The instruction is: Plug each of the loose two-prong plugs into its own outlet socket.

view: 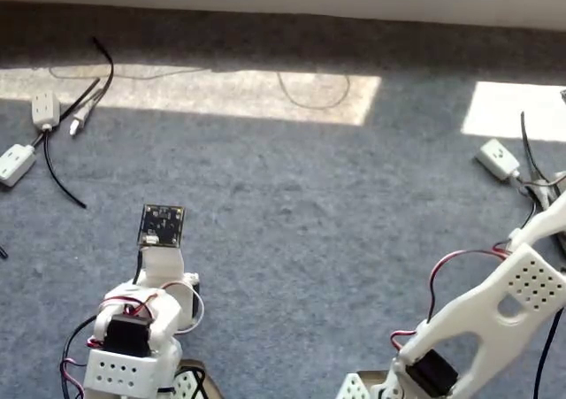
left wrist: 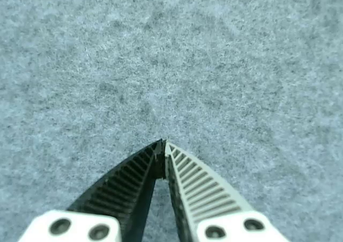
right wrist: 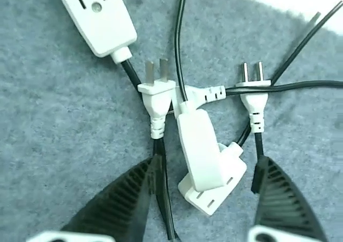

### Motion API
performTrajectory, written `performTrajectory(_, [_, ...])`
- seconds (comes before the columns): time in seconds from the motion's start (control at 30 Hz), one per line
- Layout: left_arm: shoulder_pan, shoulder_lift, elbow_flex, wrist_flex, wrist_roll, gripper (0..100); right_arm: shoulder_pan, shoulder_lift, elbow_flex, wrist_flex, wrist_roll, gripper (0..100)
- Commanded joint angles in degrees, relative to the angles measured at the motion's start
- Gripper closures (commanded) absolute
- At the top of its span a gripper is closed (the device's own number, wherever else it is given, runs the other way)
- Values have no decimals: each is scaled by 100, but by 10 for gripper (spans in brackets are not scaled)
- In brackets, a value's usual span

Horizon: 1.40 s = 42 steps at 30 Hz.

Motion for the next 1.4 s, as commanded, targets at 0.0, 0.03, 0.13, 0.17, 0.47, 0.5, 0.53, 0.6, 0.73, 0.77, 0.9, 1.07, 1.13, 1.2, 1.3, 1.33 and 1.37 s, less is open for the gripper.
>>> performTrajectory(0.0, [57,-22,75,26,-35,993,48,251,-75,-136,229,724])
performTrajectory(0.03, [57,-22,75,26,-35,993,40,374,-75,-145,229,724])
performTrajectory(0.13, [57,-22,75,26,-35,993,22,716,-75,-576,220,724])
performTrajectory(0.17, [57,-22,75,26,-35,993,48,813,-75,-743,220,724])
performTrajectory(0.47, [57,-22,75,26,-35,993,286,1051,-75,-1385,220,791])
performTrajectory(0.5, [57,-22,75,26,-35,993,286,1042,-92,-1385,220,821])
performTrajectory(0.53, [57,-22,75,26,-35,993,295,1042,-224,-1358,220,851])
performTrajectory(0.6, [57,-22,75,26,-35,993,312,1059,-576,-1305,211,890])
performTrajectory(0.73, [57,-22,75,26,-35,993,286,1059,-1253,-796,211,888])
performTrajectory(0.77, [57,-22,75,26,-35,993,259,1051,-1446,-620,211,888])
performTrajectory(0.9, [57,-22,75,26,-35,993,48,1051,-2334,92,211,888])
performTrajectory(1.07, [57,-22,75,26,-35,993,-409,989,-3169,963,176,888])
performTrajectory(1.13, [57,-22,75,26,-35,993,-505,866,-3055,945,-202,888])
performTrajectory(1.2, [57,-22,75,26,-35,993,-593,787,-2967,945,-431,888])
performTrajectory(1.3, [57,-22,75,26,-35,993,-699,778,-2844,945,-580,888])
performTrajectory(1.33, [57,-22,75,26,-35,993,-708,778,-2800,945,-615,888])
performTrajectory(1.37, [57,-22,75,26,-35,993,-716,778,-2782,945,-615,888])
